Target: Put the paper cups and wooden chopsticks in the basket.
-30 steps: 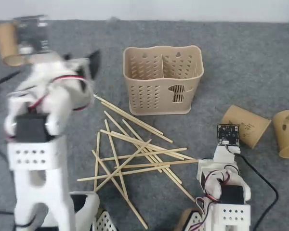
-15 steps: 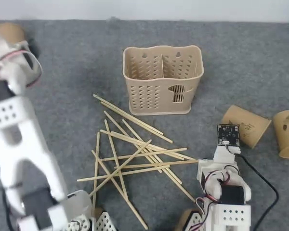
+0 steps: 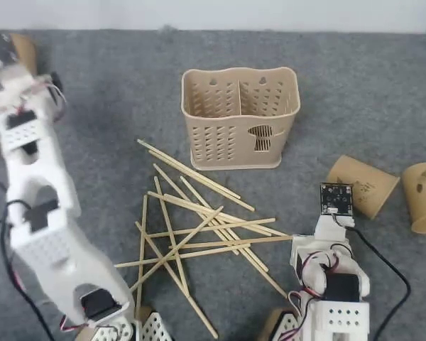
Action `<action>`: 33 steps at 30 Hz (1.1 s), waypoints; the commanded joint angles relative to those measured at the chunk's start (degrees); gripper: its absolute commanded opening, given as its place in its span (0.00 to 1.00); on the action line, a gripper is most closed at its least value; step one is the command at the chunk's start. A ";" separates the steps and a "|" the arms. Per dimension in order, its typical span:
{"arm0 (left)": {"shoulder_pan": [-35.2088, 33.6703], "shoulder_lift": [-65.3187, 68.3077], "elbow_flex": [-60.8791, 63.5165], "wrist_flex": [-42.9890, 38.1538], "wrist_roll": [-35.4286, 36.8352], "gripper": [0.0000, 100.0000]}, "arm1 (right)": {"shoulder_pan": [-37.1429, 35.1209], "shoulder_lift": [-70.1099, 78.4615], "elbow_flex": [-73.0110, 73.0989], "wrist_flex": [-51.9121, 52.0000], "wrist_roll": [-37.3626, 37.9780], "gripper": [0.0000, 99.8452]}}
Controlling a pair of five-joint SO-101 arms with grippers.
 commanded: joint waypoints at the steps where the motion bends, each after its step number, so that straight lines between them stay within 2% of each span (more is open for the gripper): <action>1: -1.32 9.93 -2.68 -19.78 -0.44 0.24 | 0.66 -0.40 0.35 0.57 -0.53 0.01; 6: -3.16 17.76 -2.86 -41.67 3.08 0.24 | 0.66 -0.40 0.35 0.57 -0.53 0.01; 9: -3.43 20.48 -6.90 -45.19 3.52 0.24 | 0.66 -0.40 0.35 0.57 -0.53 0.01; 14: -4.13 29.36 -27.30 -34.46 4.66 0.24 | 0.66 -0.40 0.35 0.57 -0.53 0.01; 20: -3.96 47.82 -68.44 -10.46 7.56 0.24 | 0.66 -0.40 0.35 0.57 -0.53 0.01; 23: -2.73 58.11 -83.47 -5.19 7.56 0.24 | 0.66 -0.40 0.35 0.57 -0.53 0.01; 27: -1.76 65.23 -87.87 -4.75 7.56 0.24 | 0.66 -0.40 0.35 0.57 -0.53 0.01; 33: -1.93 64.26 -80.57 -6.07 11.34 0.24 | 0.66 -0.40 0.35 0.57 -0.53 0.01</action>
